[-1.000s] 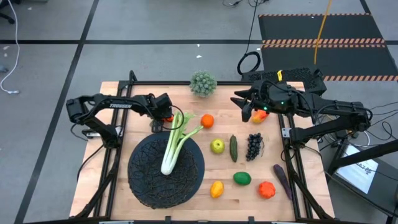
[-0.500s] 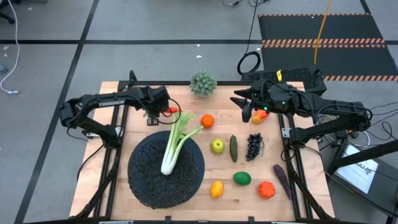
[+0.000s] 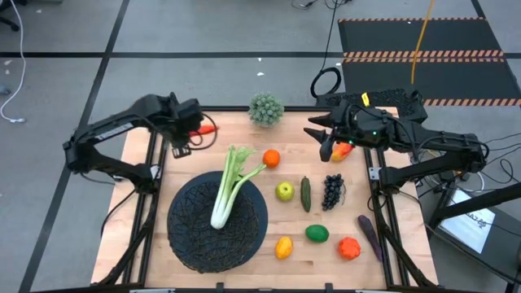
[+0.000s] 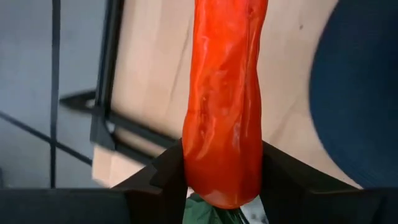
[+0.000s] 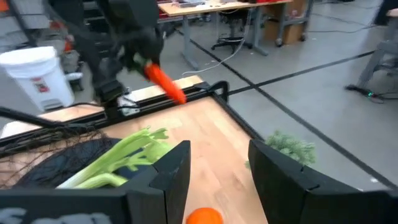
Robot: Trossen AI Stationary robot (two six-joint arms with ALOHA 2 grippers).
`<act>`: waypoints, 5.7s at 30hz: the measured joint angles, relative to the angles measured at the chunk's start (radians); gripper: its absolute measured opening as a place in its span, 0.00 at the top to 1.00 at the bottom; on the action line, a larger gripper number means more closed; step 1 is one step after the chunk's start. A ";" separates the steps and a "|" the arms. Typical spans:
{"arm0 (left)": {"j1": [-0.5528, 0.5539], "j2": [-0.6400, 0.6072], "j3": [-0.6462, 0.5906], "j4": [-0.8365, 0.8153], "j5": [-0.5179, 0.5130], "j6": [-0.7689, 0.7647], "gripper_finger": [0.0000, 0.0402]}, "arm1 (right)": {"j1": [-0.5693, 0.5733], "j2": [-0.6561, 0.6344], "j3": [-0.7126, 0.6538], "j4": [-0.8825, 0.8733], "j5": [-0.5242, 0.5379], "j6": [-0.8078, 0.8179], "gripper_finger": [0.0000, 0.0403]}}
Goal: Build produce basket
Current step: Put the orange carrot into the black wire basket, then put the orange mango into the black wire basket
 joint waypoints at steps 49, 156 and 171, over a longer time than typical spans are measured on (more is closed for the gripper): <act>-0.633 -0.017 0.354 -0.004 0.494 -1.537 0.60 | 0.002 -0.023 0.000 -0.169 -0.312 0.106 0.62; -0.769 0.161 -0.202 0.165 -0.079 0.432 0.31 | 0.207 0.029 0.000 -0.173 -0.153 0.718 0.62; -0.766 0.161 0.121 0.014 -0.168 -0.367 0.53 | 0.270 0.029 0.000 -0.333 -0.147 0.884 0.62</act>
